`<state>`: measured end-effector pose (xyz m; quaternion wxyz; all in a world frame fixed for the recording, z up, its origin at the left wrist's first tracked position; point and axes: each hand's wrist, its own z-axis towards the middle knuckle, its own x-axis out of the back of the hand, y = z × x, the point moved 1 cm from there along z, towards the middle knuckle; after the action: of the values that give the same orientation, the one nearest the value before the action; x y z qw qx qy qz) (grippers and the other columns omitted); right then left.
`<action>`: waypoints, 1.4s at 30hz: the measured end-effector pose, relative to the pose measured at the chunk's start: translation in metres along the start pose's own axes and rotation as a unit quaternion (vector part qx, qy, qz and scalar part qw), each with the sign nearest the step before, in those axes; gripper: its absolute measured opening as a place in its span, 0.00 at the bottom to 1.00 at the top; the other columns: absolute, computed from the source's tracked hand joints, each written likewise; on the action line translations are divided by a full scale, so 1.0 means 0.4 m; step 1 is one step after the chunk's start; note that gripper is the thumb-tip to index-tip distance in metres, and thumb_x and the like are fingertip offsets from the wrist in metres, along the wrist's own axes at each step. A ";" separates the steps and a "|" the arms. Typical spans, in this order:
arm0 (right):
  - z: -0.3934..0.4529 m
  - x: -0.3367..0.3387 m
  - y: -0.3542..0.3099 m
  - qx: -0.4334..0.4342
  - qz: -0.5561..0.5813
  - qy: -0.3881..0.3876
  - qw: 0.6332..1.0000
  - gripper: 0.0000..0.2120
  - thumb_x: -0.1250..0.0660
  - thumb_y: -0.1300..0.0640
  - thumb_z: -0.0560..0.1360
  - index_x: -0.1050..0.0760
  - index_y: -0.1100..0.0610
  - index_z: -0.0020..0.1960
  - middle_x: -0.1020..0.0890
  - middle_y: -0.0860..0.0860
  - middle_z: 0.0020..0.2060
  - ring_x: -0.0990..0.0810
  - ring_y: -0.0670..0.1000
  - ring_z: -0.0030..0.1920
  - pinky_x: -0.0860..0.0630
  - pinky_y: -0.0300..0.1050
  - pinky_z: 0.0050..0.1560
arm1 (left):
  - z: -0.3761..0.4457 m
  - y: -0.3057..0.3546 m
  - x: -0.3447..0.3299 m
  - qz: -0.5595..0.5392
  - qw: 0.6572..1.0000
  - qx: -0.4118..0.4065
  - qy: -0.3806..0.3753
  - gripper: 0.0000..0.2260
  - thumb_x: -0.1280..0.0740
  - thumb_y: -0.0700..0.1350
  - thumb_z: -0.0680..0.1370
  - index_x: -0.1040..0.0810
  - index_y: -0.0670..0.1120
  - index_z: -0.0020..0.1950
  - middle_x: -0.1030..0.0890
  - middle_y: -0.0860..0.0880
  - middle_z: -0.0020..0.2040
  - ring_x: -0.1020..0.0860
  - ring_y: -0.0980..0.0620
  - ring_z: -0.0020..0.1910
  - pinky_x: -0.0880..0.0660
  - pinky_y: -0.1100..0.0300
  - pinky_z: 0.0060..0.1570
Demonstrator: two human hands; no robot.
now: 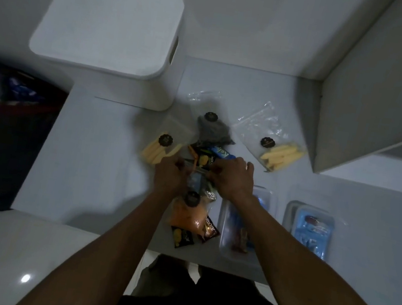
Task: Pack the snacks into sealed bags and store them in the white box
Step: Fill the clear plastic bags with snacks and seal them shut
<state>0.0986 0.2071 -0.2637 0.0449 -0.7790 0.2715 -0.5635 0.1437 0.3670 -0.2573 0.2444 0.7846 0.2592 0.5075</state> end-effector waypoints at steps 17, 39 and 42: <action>-0.091 0.209 -0.151 0.103 0.222 0.047 0.969 0.05 0.29 0.45 0.74 0.19 0.46 0.44 0.16 0.45 0.44 0.19 0.49 0.48 0.23 0.55 0.54 | -0.096 0.090 0.223 -0.202 0.974 -0.098 0.022 0.05 0.30 0.37 0.76 0.17 0.42 0.42 0.18 0.48 0.35 0.23 0.61 0.31 0.27 0.66 0.35; -0.217 0.318 -0.336 0.147 0.203 0.180 0.951 0.06 0.32 0.49 0.77 0.20 0.50 0.46 0.16 0.46 0.45 0.19 0.49 0.50 0.23 0.51 0.54 | -0.186 0.132 0.406 -0.249 0.943 -0.201 0.093 0.05 0.33 0.45 0.79 0.18 0.48 0.44 0.18 0.53 0.40 0.22 0.56 0.42 0.28 0.62 0.42; -0.222 0.337 -0.323 0.129 0.198 0.200 0.951 0.06 0.32 0.50 0.78 0.21 0.51 0.45 0.17 0.46 0.45 0.20 0.48 0.47 0.25 0.47 0.49 | -0.183 0.158 0.404 -0.264 0.939 -0.213 0.060 0.04 0.32 0.45 0.78 0.18 0.48 0.45 0.18 0.52 0.41 0.21 0.55 0.43 0.25 0.60 0.45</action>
<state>0.0961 0.2738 -0.0680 0.2011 -0.5686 0.3487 -0.7174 0.1428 0.4344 -0.0814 0.5154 0.5856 0.3570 0.5138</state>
